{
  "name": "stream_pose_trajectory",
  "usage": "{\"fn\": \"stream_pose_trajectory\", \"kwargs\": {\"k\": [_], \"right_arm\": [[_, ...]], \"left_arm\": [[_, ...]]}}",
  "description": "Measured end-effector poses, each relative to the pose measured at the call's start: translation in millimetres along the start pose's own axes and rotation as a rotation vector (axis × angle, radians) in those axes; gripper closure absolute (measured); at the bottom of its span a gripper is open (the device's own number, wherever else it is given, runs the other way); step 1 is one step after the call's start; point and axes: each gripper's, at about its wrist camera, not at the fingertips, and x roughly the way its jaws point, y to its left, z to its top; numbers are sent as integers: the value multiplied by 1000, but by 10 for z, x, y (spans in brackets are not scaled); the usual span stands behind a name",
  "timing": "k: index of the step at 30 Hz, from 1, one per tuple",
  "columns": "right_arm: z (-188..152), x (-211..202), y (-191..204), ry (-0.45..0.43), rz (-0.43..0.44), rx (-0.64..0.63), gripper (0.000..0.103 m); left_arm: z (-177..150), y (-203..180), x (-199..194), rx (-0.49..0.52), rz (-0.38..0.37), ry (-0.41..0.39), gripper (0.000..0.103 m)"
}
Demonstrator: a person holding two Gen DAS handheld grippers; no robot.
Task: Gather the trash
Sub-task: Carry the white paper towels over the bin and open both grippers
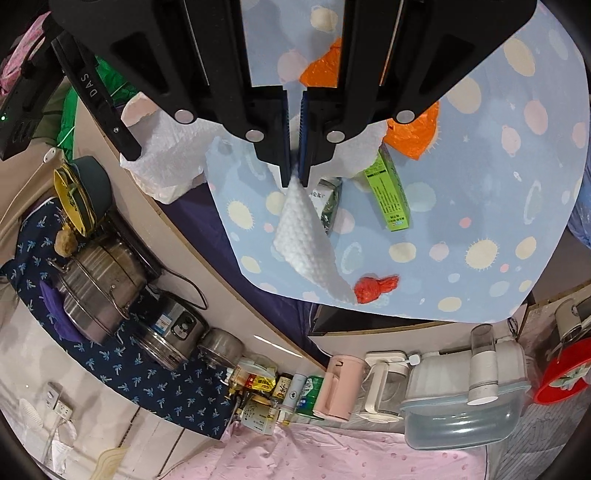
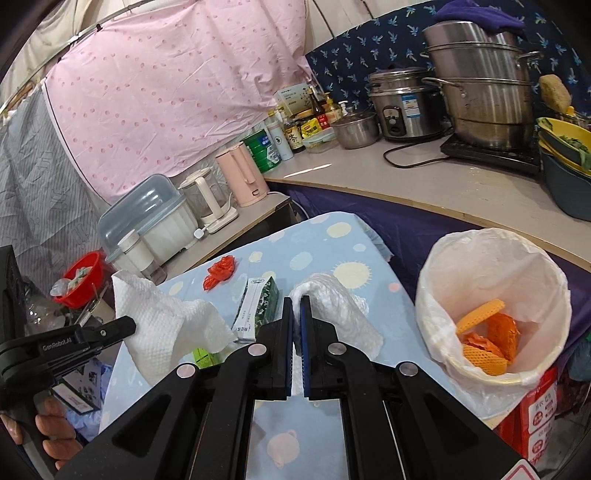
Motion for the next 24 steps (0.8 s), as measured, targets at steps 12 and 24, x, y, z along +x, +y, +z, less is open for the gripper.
{"fn": "stream_pose_trajectory", "kwargs": {"k": [12, 24], "right_arm": [[-34, -411, -527, -46, -51, 71, 99], [-18, -698, -987, -86, -104, 125, 99]], "left_arm": [[-331, -674, 74, 103, -64, 54, 99], [-547, -1236, 241, 194, -94, 96, 99]]}}
